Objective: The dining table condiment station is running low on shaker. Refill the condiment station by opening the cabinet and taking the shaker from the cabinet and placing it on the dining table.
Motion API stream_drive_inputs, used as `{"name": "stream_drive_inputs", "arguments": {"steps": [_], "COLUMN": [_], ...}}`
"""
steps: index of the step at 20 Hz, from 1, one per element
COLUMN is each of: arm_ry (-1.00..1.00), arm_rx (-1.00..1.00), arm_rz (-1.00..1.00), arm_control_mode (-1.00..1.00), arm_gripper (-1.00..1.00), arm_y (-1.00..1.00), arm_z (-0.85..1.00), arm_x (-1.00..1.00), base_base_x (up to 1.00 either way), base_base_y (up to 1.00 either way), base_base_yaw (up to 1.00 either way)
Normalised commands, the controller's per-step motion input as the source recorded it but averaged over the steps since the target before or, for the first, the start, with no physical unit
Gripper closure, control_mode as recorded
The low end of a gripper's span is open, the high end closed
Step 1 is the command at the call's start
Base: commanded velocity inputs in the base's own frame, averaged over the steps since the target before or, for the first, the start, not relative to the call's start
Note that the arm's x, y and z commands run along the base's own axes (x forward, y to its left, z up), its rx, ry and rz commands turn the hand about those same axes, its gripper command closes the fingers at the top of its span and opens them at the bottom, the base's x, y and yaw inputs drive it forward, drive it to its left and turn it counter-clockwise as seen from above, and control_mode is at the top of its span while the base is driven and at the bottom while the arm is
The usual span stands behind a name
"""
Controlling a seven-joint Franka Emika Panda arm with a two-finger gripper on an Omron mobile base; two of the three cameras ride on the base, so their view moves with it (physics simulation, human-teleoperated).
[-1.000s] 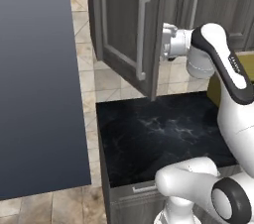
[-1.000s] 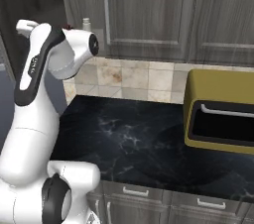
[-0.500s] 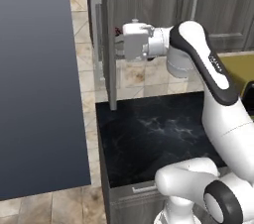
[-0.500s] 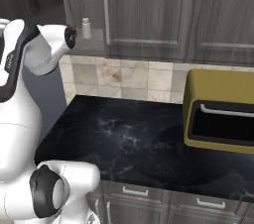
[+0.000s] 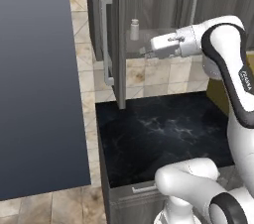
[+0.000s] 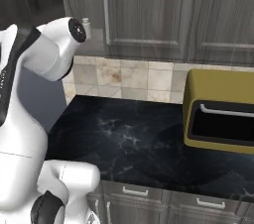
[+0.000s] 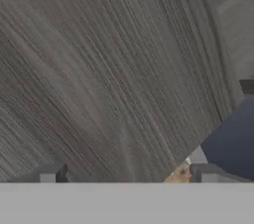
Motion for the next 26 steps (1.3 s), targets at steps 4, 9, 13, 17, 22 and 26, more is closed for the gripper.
{"name": "stream_drive_inputs", "arguments": {"steps": [4, 9, 13, 17, 22, 26], "arm_ry": [-0.3, -0.33, -0.39, -0.36, -0.23, -0.27], "arm_rx": [-0.27, -0.22, -0.16, -0.14, -0.04, 0.01], "arm_rz": [-0.32, -0.41, -0.48, -0.44, -0.28, -0.08], "arm_control_mode": [-1.0, -1.0, -1.0, -1.0, -1.0, -1.0], "arm_gripper": [-1.0, -1.0, -1.0, -1.0, -1.0, -1.0], "arm_y": [-1.0, -0.87, -0.58, -0.62, -0.82, -0.74], "arm_z": [0.0, 0.0, 0.0, 0.07, 0.14, 0.0], "arm_x": [-0.4, -0.28, -0.37, -0.11, 0.24, 0.23], "base_base_x": [0.0, 0.0, 0.0, 0.0, 0.0, 0.0], "base_base_y": [0.0, 0.0, 0.0, 0.0, 0.0, 0.0], "base_base_yaw": [0.0, 0.0, 0.0, 0.0, 0.0, 0.0]}}
